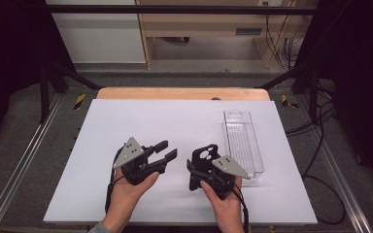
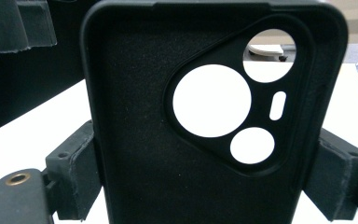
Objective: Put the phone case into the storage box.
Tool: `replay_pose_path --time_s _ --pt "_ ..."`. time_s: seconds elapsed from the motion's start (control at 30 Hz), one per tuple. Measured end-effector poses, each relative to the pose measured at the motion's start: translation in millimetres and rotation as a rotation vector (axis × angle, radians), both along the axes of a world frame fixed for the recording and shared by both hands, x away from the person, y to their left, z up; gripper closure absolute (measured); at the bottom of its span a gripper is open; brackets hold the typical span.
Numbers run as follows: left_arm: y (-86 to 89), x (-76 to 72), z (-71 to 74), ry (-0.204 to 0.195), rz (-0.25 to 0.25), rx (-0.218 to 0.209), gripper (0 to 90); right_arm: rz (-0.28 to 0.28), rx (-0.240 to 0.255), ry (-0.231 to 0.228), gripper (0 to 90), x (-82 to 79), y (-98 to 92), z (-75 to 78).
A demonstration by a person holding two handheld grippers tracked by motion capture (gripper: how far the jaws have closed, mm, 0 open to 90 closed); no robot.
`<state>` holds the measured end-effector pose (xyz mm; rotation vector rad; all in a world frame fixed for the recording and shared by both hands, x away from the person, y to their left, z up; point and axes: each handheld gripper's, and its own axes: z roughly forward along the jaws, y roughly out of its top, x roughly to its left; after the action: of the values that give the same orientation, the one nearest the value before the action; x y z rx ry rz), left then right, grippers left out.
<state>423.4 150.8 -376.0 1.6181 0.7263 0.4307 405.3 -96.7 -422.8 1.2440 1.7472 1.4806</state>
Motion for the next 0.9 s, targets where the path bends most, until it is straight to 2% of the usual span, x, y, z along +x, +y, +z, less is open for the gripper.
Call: replay_pose_path --time_s 0.2,0.3,0.37,0.5,0.63,0.77,0.9 --pt "14.3 3.0 -8.6 -0.009 0.053 0.031 37.3 -0.005 0.003 -0.002 13.3 0.0 -4.3 -0.2" --pt "22.7 1.4 -18.8 -0.017 0.05 0.009 29.4 -0.012 0.009 -0.005 13.3 0.4 -5.0 0.1" --pt "28.7 -0.6 -27.3 -0.027 0.068 0.035 26.2 -0.016 0.011 -0.001 13.3 0.7 -5.0 -0.2" --pt "45.4 -0.8 -37.9 -0.016 0.114 0.06 19.3 -0.019 0.006 0.002 13.2 1.1 -4.0 -2.1" --pt "64.9 -2.9 -42.7 -0.02 0.168 0.073 14.6 -0.018 0.004 0.004 13.2 1.2 -2.9 -3.2" --pt "86.4 -5.2 -51.1 -0.02 0.211 0.064 12.9 -0.019 -0.001 -0.002 13.2 0.4 -1.4 -3.5" --pt "103.2 -3.6 -55.9 -0.043 0.255 0.051 11.1 -0.026 -0.019 -0.008 13.2 0.4 -0.3 -4.8"
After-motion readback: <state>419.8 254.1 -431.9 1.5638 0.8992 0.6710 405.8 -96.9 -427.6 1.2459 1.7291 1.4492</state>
